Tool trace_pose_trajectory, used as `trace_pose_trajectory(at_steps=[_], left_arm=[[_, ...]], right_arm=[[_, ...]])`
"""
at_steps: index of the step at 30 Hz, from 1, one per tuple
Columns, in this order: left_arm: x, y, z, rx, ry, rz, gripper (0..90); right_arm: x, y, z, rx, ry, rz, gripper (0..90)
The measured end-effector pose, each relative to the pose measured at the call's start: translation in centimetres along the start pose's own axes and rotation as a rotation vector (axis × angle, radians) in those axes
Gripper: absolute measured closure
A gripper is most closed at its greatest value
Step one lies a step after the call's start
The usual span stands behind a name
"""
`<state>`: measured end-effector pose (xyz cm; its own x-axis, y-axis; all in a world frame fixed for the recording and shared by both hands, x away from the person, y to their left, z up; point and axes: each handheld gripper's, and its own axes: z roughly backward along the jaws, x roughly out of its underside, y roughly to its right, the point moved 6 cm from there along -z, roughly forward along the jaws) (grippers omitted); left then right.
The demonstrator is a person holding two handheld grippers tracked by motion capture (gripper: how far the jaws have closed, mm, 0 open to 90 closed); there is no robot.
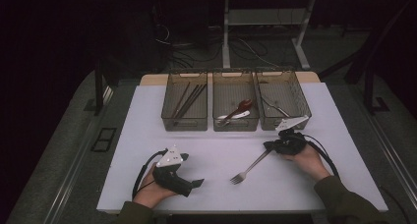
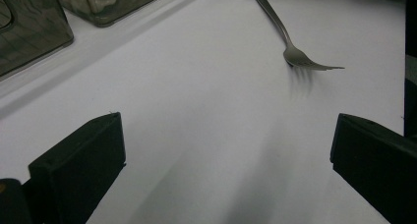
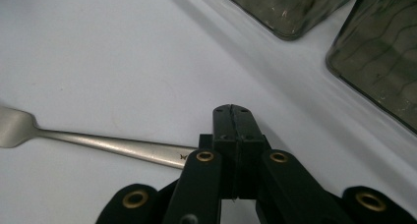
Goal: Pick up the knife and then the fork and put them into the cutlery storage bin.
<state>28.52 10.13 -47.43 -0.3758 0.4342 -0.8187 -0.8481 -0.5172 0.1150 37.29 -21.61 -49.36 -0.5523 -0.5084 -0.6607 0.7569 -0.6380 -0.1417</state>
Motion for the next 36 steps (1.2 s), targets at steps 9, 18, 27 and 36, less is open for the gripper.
trace_pose_trajectory(at_steps=[9, 18, 27, 36], left_arm=[[0.0, 0.0, 0.1, -0.001, 0.001, 0.002, 0.0], [0.0, 0.0, 0.1, -0.001, 0.004, 0.001, 0.0], [0.0, 0.1, 0.2, 0.0, 0.005, 0.001, 0.0], [-0.1, 0.2, 0.2, 0.003, 0.004, -0.001, 0.0]], right_arm=[[0.3, -0.2, 0.4, 0.01, -0.019, 0.021, 89.5], [1.1, -0.5, 1.3, -0.003, -0.044, 0.029, 89.5], [2.2, -1.1, 2.3, -0.017, -0.068, 0.033, 89.6], [3.6, -2.3, 3.5, -0.036, -0.078, 0.049, 89.6]])
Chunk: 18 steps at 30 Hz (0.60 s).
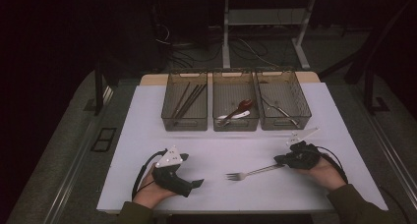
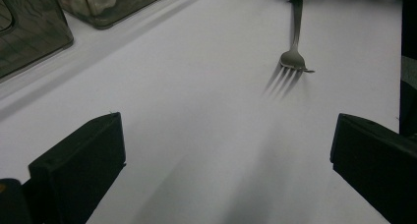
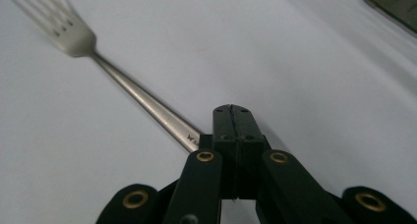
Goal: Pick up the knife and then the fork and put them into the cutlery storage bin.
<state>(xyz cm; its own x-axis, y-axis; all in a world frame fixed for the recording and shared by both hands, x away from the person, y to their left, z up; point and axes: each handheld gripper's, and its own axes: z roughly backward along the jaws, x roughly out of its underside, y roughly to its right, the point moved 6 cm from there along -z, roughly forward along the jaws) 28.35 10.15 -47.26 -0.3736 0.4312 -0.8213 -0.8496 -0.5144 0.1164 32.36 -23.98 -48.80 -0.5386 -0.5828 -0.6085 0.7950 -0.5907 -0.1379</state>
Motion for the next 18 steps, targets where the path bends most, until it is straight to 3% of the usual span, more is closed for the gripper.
trace_pose_trajectory(at_steps=[7, 13, 18], left_arm=[[0.0, 0.0, 0.0, 0.001, -0.003, -0.004, 0.0], [0.0, 0.1, -0.1, 0.003, -0.003, -0.001, 0.0], [0.0, 0.1, -0.1, 0.003, -0.003, -0.003, 0.0]], right_arm=[[0.6, -0.9, 0.6, -0.015, 0.002, 0.011, 89.5], [0.5, 0.0, 0.2, 0.029, -0.002, 0.004, 89.6], [0.7, 0.1, 0.3, 0.025, -0.013, -0.001, 89.6]])
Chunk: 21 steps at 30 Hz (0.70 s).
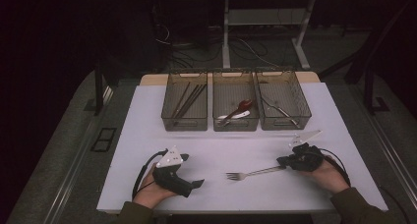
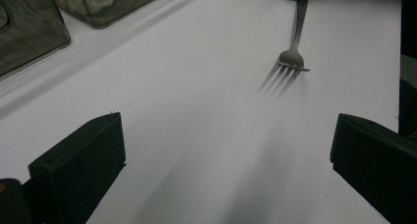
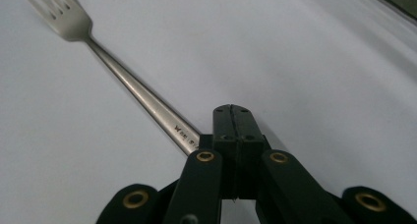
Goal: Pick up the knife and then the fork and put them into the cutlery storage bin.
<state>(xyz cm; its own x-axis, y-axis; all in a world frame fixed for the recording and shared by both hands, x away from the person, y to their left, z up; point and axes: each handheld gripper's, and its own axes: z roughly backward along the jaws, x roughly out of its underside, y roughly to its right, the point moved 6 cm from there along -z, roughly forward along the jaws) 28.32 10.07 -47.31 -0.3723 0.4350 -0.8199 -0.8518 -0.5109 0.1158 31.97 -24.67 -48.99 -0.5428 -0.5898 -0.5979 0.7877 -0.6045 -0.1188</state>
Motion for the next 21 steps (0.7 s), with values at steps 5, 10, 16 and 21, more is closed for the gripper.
trace_pose_trajectory(at_steps=[5, 10, 16, 21], left_arm=[[0.0, 0.0, 0.1, -0.001, 0.002, 0.0, 0.0], [0.0, 0.0, 0.0, 0.002, -0.001, -0.001, 0.0], [0.0, 0.1, -0.1, 0.007, -0.004, -0.007, 0.0], [0.1, 0.0, -0.1, 0.01, 0.0, -0.012, 0.0]], right_arm=[[0.4, -0.5, 0.3, -0.026, -0.019, 0.001, 89.6], [1.1, -1.5, 0.8, -0.053, -0.039, 0.013, 89.6], [0.9, -1.5, 1.1, -0.05, -0.019, 0.014, 81.8], [0.4, -1.3, 2.2, -0.079, 0.016, 0.008, 66.1]])
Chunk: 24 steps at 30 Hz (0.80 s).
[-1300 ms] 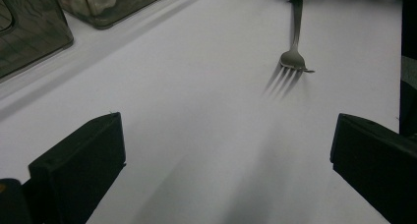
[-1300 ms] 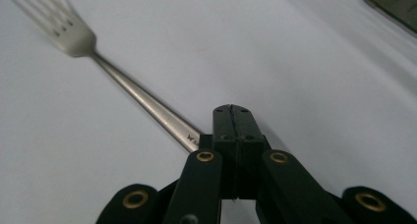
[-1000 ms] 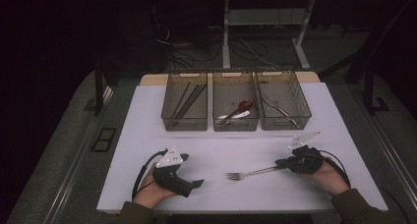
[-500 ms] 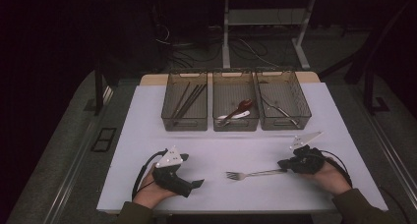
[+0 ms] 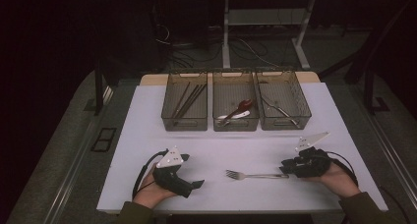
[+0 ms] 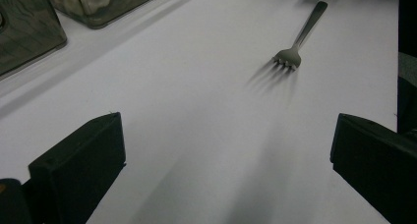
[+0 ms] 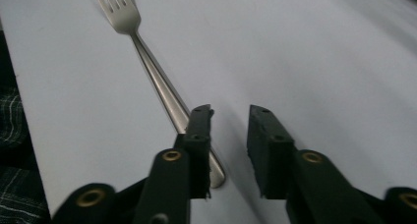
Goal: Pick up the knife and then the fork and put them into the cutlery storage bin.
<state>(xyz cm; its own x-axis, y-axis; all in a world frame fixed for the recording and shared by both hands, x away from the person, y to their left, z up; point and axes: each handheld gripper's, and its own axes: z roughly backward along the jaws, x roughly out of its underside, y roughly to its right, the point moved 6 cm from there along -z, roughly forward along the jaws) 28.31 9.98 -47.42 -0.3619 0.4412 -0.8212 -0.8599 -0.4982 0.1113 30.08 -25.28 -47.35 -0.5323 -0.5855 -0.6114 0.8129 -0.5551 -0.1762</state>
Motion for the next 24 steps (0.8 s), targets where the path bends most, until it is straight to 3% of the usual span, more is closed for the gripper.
trace_pose_trajectory(at_steps=[9, 15, 21, 24], left_arm=[[-0.1, -0.3, -0.4, 0.004, 0.008, -0.018, 0.0], [0.0, -0.4, -0.6, 0.009, 0.003, -0.018, 0.0], [0.0, -0.3, -0.6, 0.012, 0.008, -0.034, 0.0], [0.1, -0.4, -0.6, 0.003, 0.007, -0.039, 0.0]], right_arm=[[-1.6, -0.5, 0.9, -0.023, 0.009, 0.058, 51.6], [-3.0, -1.3, 0.3, -0.037, -0.013, 0.109, 48.3], [-4.5, -2.2, -0.7, -0.061, -0.048, 0.205, 48.1], [-5.2, -2.7, -1.2, -0.074, -0.062, 0.226, 48.1]])
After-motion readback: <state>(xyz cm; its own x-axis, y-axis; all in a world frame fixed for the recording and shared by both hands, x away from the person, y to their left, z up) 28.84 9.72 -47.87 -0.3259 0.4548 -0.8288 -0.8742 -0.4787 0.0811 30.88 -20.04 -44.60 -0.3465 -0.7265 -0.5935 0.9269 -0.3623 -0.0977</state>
